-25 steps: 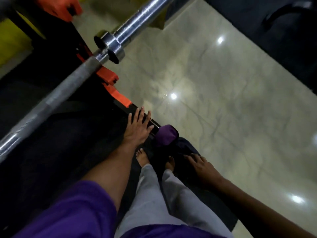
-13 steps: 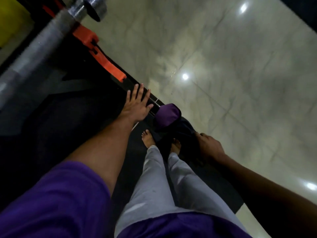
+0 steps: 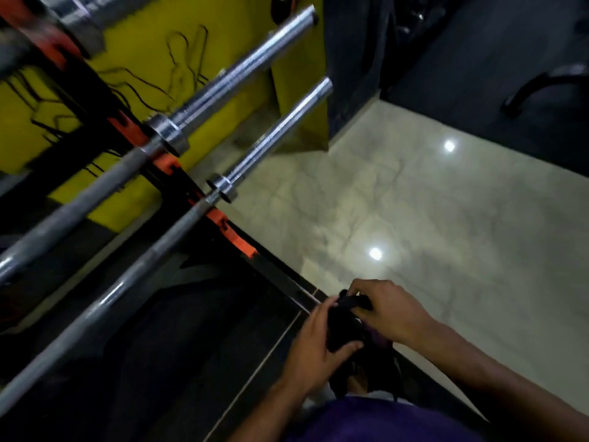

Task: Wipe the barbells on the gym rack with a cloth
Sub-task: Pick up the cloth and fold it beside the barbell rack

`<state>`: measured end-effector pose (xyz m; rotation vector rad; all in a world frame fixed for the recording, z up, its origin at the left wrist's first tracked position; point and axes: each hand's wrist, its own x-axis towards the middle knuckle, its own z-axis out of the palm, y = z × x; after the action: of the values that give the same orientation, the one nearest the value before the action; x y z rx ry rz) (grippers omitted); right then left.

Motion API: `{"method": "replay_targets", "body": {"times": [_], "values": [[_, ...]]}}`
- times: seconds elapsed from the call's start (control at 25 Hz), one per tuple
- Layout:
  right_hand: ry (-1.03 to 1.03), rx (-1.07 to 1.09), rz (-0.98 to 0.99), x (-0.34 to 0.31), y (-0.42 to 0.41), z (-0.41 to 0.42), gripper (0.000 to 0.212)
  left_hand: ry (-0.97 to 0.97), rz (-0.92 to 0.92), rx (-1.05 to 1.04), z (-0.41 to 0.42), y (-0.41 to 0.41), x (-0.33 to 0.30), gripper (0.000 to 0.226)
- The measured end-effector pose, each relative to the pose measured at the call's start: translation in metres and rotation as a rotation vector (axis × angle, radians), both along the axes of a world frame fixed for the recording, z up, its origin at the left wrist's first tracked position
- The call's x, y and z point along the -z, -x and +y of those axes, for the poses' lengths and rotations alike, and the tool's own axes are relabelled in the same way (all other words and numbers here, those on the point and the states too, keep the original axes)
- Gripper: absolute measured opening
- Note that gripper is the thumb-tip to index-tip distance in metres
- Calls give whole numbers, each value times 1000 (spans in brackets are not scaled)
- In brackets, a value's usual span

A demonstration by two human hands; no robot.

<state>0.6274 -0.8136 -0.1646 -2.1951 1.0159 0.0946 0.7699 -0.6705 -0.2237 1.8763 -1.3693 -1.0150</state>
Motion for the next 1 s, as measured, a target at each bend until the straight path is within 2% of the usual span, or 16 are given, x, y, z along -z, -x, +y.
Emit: {"method": "replay_targets", "body": {"times": [0.16,0.32,0.52,0.64,0.76,0.88,0.96,1.0], "values": [[76,-91,27,-54,-17,-8,16,124,-25,-205,-3,12,-30,65],[158,-263,60,-99,-41,-22,23,65,-111,-338,-4,-16,-50,68],[176,-406,10,-130,-62,-40,28,59,-190,-558,14,-62,-66,52],[198,-432,-71,-138,-67,-59,19,128,-321,-470,28,-104,-84,58],[346,-444,-94,-144,-71,-73,21,175,-406,-316,46,-144,-112,54],[575,-439,-81,-144,-76,-87,23,171,-333,-197,52,-163,-156,31],[804,-458,-115,-149,-81,-94,24,194,-265,-73,50,-162,-189,20],[850,-445,-135,-155,-85,-96,25,225,-248,-15,47,-160,-204,18]]}}
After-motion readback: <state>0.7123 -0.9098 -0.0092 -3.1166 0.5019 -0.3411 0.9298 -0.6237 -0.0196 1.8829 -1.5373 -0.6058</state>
